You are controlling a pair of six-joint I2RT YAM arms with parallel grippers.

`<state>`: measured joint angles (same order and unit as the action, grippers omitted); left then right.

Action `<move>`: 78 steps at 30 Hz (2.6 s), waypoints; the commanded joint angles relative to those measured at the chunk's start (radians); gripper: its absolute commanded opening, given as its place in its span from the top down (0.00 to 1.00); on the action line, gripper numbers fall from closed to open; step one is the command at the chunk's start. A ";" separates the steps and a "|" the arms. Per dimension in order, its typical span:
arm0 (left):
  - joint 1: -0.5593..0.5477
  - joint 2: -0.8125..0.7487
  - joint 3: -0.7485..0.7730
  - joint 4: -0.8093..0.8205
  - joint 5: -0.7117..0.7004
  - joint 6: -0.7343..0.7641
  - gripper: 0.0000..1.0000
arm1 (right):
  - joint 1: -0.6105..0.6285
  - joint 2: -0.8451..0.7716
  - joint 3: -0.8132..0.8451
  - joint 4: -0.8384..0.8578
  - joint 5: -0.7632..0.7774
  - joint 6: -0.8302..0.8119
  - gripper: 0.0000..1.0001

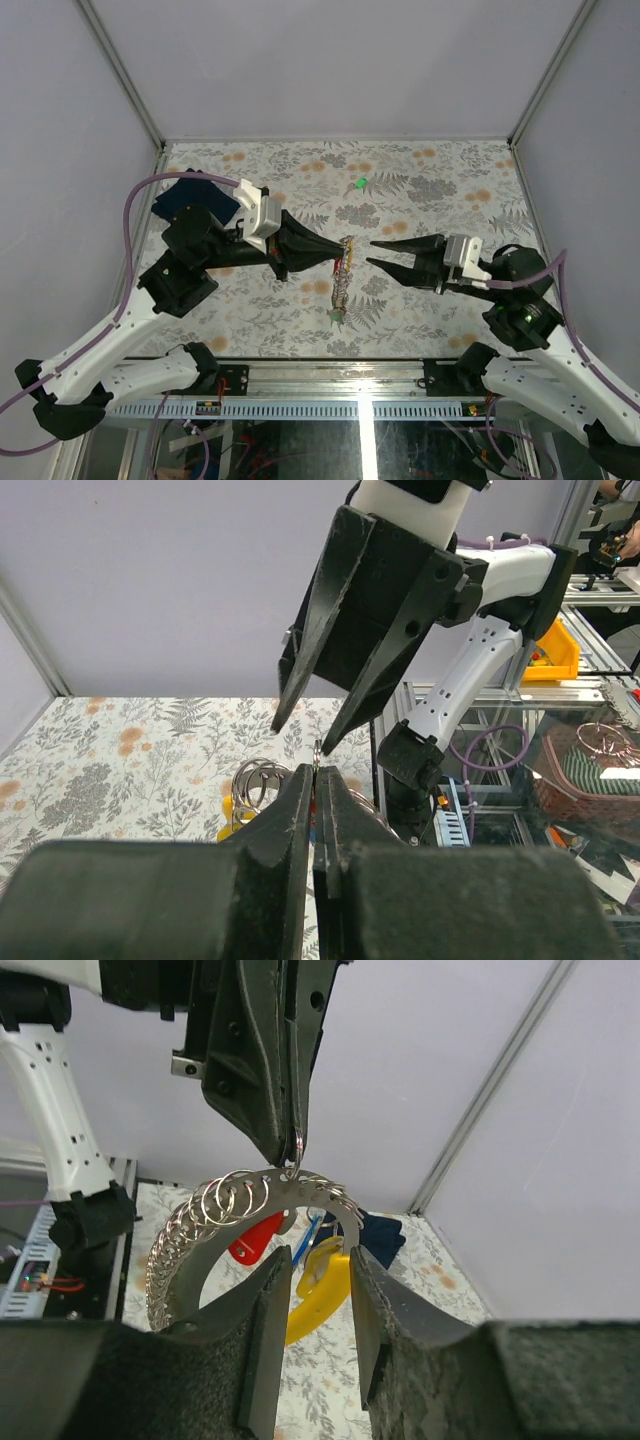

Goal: Put the keys on the keyring

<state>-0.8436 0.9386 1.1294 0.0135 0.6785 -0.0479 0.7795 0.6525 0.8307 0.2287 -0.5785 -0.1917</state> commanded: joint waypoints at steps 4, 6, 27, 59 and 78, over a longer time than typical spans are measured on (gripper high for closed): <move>-0.005 -0.020 -0.001 0.091 -0.028 0.004 1.00 | -0.001 -0.087 -0.035 0.047 -0.006 -0.017 0.63; -0.006 -0.017 -0.001 0.102 -0.030 -0.007 1.00 | -0.001 -0.108 -0.086 0.095 -0.015 -0.139 0.64; 0.055 0.024 -0.004 0.245 -0.049 -0.249 1.00 | -0.001 0.011 -0.092 0.232 -0.021 -0.724 0.66; 0.064 0.037 -0.010 0.254 -0.058 -0.265 1.00 | 0.106 0.094 -0.042 0.366 -0.029 -0.732 0.66; 0.067 0.047 -0.003 0.226 -0.080 -0.268 1.00 | 0.121 0.083 -0.030 0.332 -0.038 -0.739 0.68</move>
<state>-0.7837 0.9859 1.1191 0.1707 0.6193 -0.3027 0.8886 0.7467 0.7475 0.5156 -0.6136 -0.9157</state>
